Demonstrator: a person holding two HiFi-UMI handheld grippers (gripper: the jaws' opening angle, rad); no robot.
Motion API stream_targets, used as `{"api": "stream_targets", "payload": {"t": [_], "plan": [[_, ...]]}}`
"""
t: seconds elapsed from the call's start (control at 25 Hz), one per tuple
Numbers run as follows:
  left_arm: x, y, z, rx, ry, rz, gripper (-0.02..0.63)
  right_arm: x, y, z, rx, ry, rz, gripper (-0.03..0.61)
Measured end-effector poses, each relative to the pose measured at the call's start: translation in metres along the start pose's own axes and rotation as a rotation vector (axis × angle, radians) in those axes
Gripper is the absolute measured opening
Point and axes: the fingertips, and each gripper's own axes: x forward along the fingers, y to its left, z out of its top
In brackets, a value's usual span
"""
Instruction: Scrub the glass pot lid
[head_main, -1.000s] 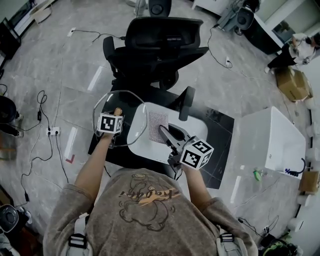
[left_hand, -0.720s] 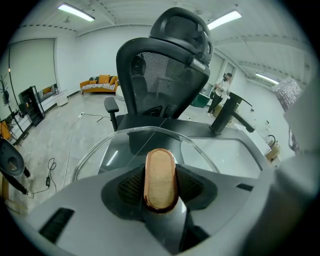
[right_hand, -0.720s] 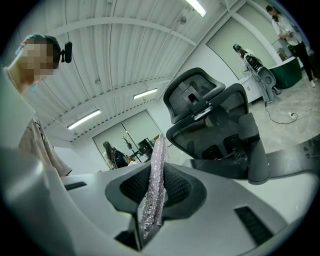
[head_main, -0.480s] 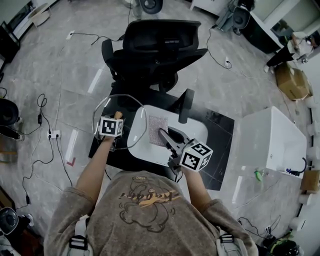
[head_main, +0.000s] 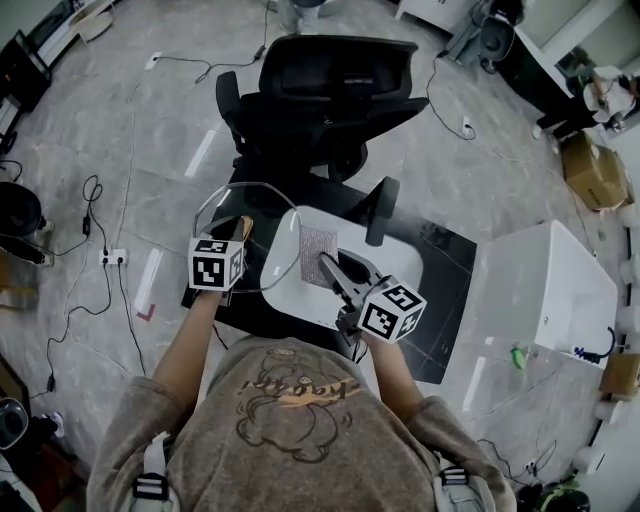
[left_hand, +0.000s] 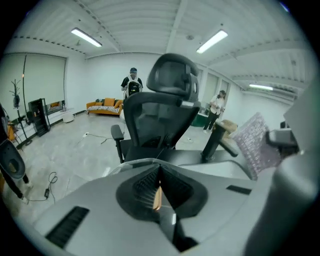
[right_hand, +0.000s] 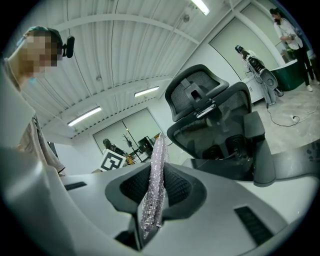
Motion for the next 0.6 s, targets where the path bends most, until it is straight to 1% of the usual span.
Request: {"api": "stream_targets", "payload": {"t": [0.08, 0.16, 0.32, 0.44, 0.6], "plan": [[-0.021, -0.008, 0.016, -0.015, -0.07, -0.043, 0.017, 0.003, 0.001, 0.001, -0.018, -0.001, -0.007, 0.087], [-0.043, -0.014, 0.029, -0.011, -0.134, -0.066, 0.017, 0.005, 0.004, 0.002, -0.044, 0.0, -0.014, 0.087], [-0.085, -0.028, 0.04, -0.001, -0.24, -0.105, 0.017, 0.008, 0.013, 0.004, -0.088, 0.004, -0.014, 0.087], [-0.105, -0.034, 0.039, -0.005, -0.292, -0.1, 0.017, 0.01, 0.016, 0.003, -0.11, 0.01, -0.015, 0.087], [-0.113, -0.035, 0.036, -0.033, -0.327, -0.095, 0.017, 0.014, 0.018, 0.001, -0.115, 0.016, -0.013, 0.087]]}}
